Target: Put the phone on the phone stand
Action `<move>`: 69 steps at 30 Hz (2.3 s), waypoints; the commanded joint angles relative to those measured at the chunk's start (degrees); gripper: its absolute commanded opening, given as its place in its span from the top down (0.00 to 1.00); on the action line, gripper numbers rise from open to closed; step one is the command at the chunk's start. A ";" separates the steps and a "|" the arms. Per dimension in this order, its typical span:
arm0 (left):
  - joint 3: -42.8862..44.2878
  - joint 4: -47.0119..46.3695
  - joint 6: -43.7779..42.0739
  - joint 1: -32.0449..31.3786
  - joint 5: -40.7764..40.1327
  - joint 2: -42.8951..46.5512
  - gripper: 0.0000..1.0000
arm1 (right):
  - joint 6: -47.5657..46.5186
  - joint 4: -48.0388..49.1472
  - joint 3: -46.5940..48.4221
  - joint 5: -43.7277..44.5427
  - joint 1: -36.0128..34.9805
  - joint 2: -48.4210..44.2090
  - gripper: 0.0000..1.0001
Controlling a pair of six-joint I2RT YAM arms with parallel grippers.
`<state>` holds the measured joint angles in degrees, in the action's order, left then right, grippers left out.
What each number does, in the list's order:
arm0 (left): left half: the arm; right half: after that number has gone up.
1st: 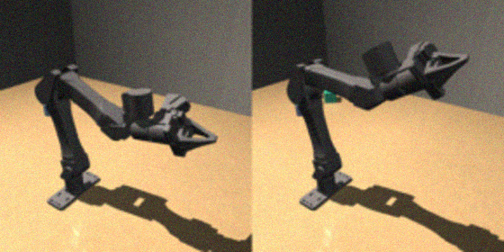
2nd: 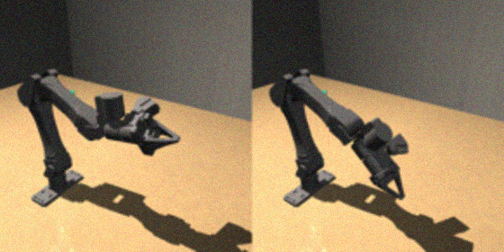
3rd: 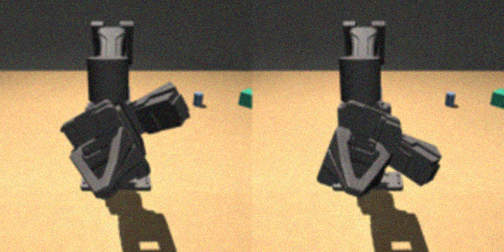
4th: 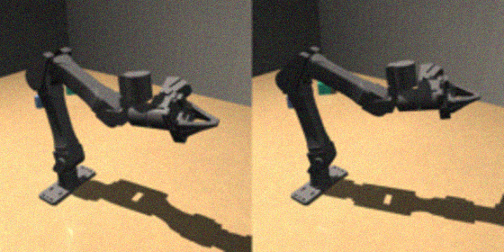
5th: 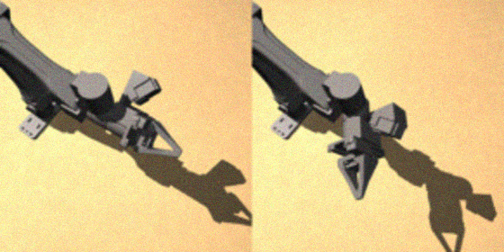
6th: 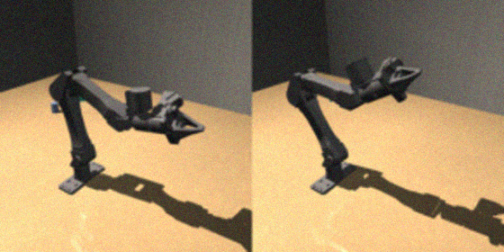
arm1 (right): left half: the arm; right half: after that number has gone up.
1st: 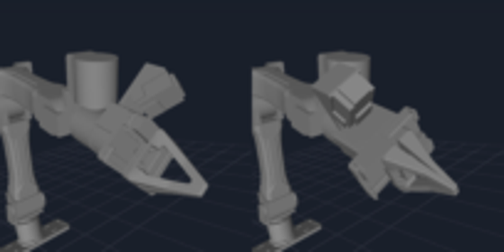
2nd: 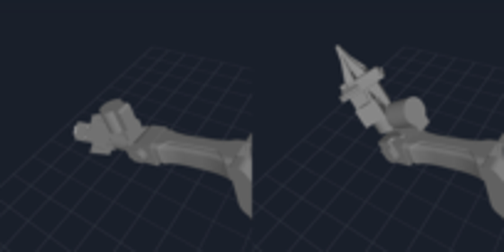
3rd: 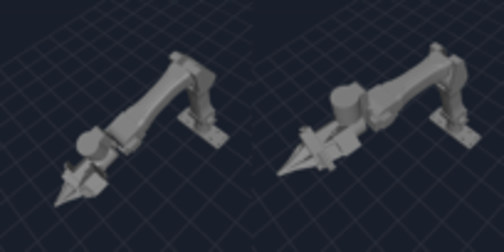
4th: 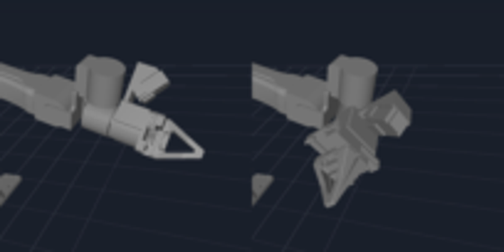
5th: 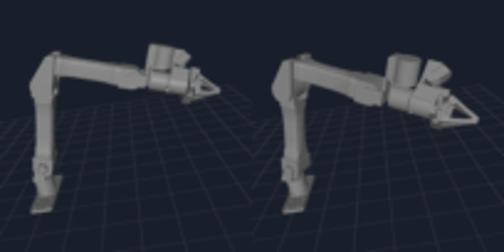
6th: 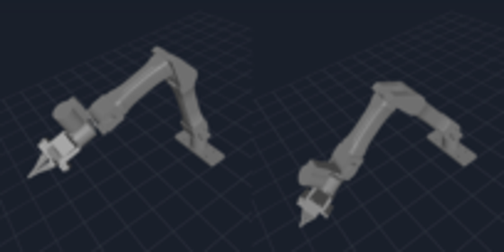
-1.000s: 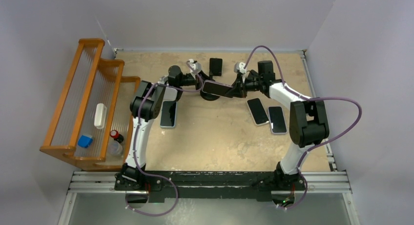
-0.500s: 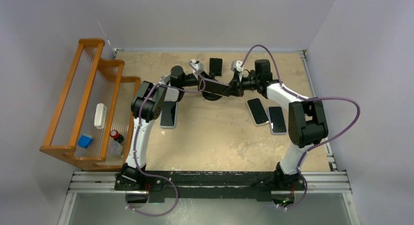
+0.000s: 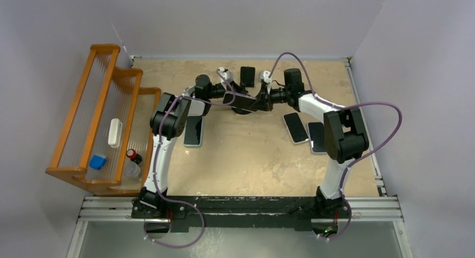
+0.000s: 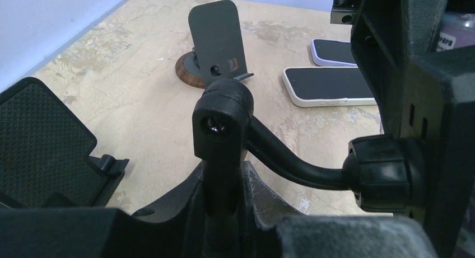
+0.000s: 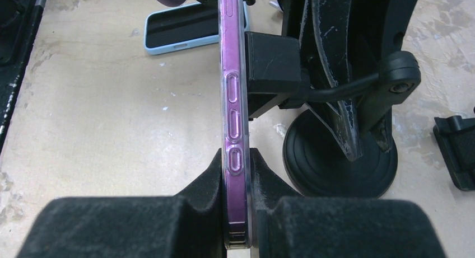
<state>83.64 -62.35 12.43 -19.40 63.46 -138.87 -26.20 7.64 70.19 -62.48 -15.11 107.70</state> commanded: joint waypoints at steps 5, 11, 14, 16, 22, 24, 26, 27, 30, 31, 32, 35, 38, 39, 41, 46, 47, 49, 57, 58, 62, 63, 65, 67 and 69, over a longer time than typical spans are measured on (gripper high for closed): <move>2.85 4.92 2.23 -1.12 5.49 2.97 1.00 | 3.17 -7.54 2.59 18.24 -4.49 6.54 1.00; 3.00 5.20 2.90 -0.54 5.14 3.47 1.00 | 7.15 -8.82 0.57 19.50 -5.66 7.24 1.00; 2.94 5.41 3.13 -0.47 4.05 3.56 1.00 | 9.66 -8.44 0.40 20.01 -5.79 8.13 1.00; 2.79 5.72 3.13 -0.47 3.08 3.94 1.00 | 11.03 -8.30 0.34 20.62 -6.05 8.84 1.00; 2.10 5.59 3.34 -0.38 0.64 4.74 1.00 | 15.05 -6.40 -0.54 21.59 -6.66 9.73 1.00; 2.01 5.37 3.52 -0.29 0.14 4.89 1.00 | 16.11 -5.88 -0.86 21.88 -6.83 9.89 1.00; 1.89 5.19 3.65 -0.29 -0.23 5.01 1.00 | 17.02 -5.67 -1.09 21.97 -6.86 10.19 1.00; 1.74 5.00 3.66 -0.21 -0.15 5.03 1.00 | 17.26 -5.72 -1.11 21.88 -6.86 10.24 1.00; 0.96 3.50 3.65 -0.10 -0.01 5.08 1.00 | 18.10 -5.62 -1.24 21.21 -6.86 10.13 1.00; 0.61 2.98 3.66 -0.07 0.01 5.03 1.00 | 18.67 -5.10 -1.33 21.37 -6.79 9.88 1.00; 0.32 2.60 3.59 -0.03 0.07 5.02 1.00 | 19.43 -4.25 -1.51 21.45 -6.73 9.64 1.00; -0.58 0.69 3.57 -0.03 0.12 4.78 1.00 | 22.73 -0.58 -2.30 20.75 -6.09 8.85 1.00; -1.13 -0.59 3.57 -0.02 0.35 4.47 1.00 | 25.73 3.52 -3.35 19.11 -5.64 7.90 1.00; -1.54 -1.21 3.49 0.05 0.42 4.39 1.00 | 27.25 4.28 -3.60 18.80 -5.57 7.35 1.00; -2.16 -2.28 3.12 0.12 0.48 4.23 1.00 | 27.76 5.29 -3.83 18.52 -5.35 5.99 1.00; -2.10 -3.91 3.91 0.62 1.89 3.48 1.00 | 25.63 2.65 -1.33 16.78 -3.65 4.15 1.00; -2.01 -4.32 4.26 0.71 2.22 3.34 1.00 | 24.40 1.51 -0.50 16.78 -3.35 4.18 1.00; -1.90 -4.38 4.45 0.84 2.59 3.10 1.00 | 23.23 -0.24 0.70 17.13 -2.95 4.14 1.00; -1.64 -4.35 4.84 1.38 2.90 2.49 1.00 | 23.34 0.45 2.49 16.37 -1.88 3.36 0.68; -1.62 -4.32 4.88 1.38 2.90 2.42 1.00 | 23.34 0.63 2.65 16.70 -1.85 3.13 0.62; -1.55 -4.17 4.87 1.46 2.75 2.31 1.00 | 23.82 2.26 3.10 17.82 -1.51 0.92 0.52; -1.55 -4.14 4.89 1.47 2.67 2.30 1.00 | 23.76 2.74 3.11 18.00 -1.44 0.27 0.50; -1.67 -3.98 4.89 1.55 1.98 2.32 1.00 | 23.69 3.96 2.49 19.49 -1.33 -3.20 0.47; -1.79 -4.00 4.73 1.64 1.18 2.42 1.00 | 24.61 6.82 0.16 20.91 -1.24 -7.77 0.43; -1.96 -4.16 4.63 1.73 0.19 2.46 1.00 | 25.69 10.43 -3.33 22.13 -1.28 -12.66 0.39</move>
<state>82.32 -63.83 14.35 -17.96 62.35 -138.30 -2.17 10.41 69.69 -44.93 -17.43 106.17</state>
